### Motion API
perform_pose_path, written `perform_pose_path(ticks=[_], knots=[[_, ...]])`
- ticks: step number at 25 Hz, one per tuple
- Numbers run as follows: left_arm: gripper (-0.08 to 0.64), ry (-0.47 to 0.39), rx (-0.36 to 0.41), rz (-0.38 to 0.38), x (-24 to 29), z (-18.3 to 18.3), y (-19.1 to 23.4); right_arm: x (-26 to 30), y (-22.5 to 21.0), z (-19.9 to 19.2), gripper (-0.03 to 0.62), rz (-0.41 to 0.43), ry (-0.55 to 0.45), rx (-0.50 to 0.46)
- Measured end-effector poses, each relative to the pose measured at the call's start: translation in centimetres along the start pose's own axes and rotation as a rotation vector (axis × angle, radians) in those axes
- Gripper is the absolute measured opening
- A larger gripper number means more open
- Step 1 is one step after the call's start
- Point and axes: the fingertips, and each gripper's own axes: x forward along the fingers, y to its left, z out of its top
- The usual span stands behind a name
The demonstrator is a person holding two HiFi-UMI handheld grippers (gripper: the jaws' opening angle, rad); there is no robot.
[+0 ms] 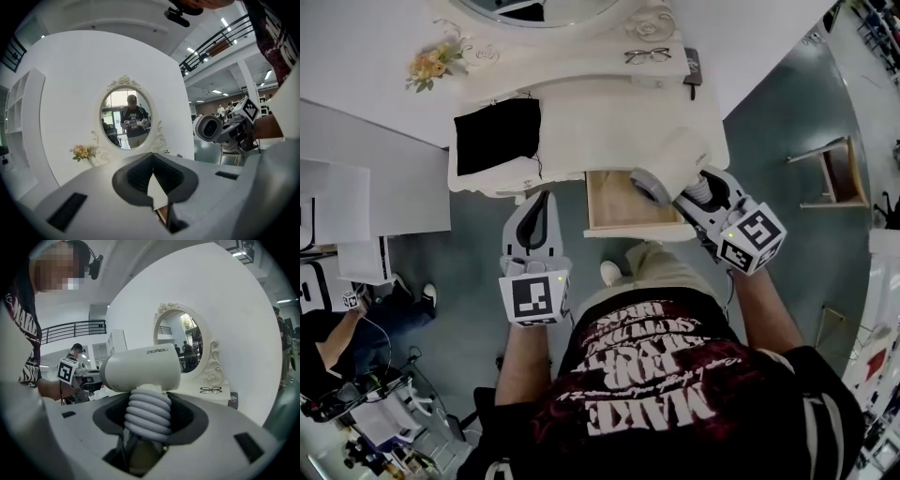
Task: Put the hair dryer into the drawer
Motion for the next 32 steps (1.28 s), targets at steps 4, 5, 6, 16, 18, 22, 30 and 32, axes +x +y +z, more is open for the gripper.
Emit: perform_pose_path(ticks=[4,5,6,16,18,22,30,32], knots=[[0.005,0.006,-0.017,0.008,0.6,-0.7,-0.2,1.2,-0.5,-1.6,0.230,0.018,0.035,0.010],[0.005,0.003,-0.022,0.008,0.8,-0.8,-0.4,1.5,-0.7,-2.0,0.230,0.020,0.042,0.010],[0.005,0.001,-0.027,0.007,0.9,-0.9,-0.5,1.8,-0.8,-2.5,0.230,0.022,0.049,0.009],[0.005,0.027,-0.053,-0.004,2.2,-3.3,-0.7,5.0,-1.3,-7.1,0.230,0.040,0.123,0.017],[0.005,0.032,-0.056,-0.007,2.4,-3.6,-0.7,5.4,-1.4,-8.2,0.230,0.044,0.147,0.013],[0.005,0.049,-0.066,-0.002,2.3,-4.7,-0.6,6.4,-1.3,-10.9,0.230,0.059,0.201,0.007],[0.005,0.092,-0.091,0.003,1.8,-7.3,-1.1,8.2,-1.2,-16.6,0.230,0.088,0.317,0.004],[0.005,0.101,-0.093,0.007,1.7,-7.9,-1.0,8.7,-1.1,-18.0,0.230,0.101,0.348,-0.005]])
